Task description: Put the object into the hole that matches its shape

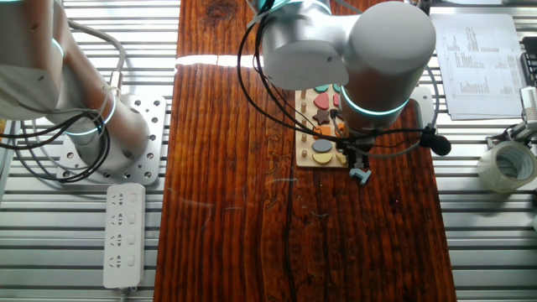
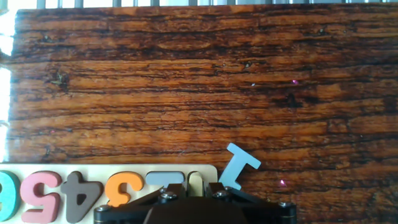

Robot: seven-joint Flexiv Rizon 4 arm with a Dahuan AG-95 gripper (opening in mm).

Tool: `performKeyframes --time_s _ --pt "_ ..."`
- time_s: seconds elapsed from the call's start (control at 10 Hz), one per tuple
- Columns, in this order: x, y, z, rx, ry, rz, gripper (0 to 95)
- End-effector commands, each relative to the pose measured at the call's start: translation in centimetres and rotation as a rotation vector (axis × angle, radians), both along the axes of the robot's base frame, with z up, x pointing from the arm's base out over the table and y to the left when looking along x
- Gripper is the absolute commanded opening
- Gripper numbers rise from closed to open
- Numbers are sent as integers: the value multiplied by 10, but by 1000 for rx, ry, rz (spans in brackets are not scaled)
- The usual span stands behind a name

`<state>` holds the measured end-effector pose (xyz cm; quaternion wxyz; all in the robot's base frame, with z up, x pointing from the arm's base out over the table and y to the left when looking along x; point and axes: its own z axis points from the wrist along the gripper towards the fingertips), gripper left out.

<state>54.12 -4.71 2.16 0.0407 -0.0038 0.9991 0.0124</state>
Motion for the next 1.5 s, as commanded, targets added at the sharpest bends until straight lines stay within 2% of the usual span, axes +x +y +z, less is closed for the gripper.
performKeyframes --time_s 0.1,0.3,0.5,0.8,0.9,1.0,1.5 --pt "1 1 -1 -2 1 0 0" --pt "1 1 -1 4 2 -1 0" --pt "1 1 -1 27 -2 -9 0" --pt "1 1 -2 15 2 0 0" --pt "1 1 -1 16 6 2 190" --pt "1 1 0 23 6 3 190" --pt "1 1 0 9 6 15 190"
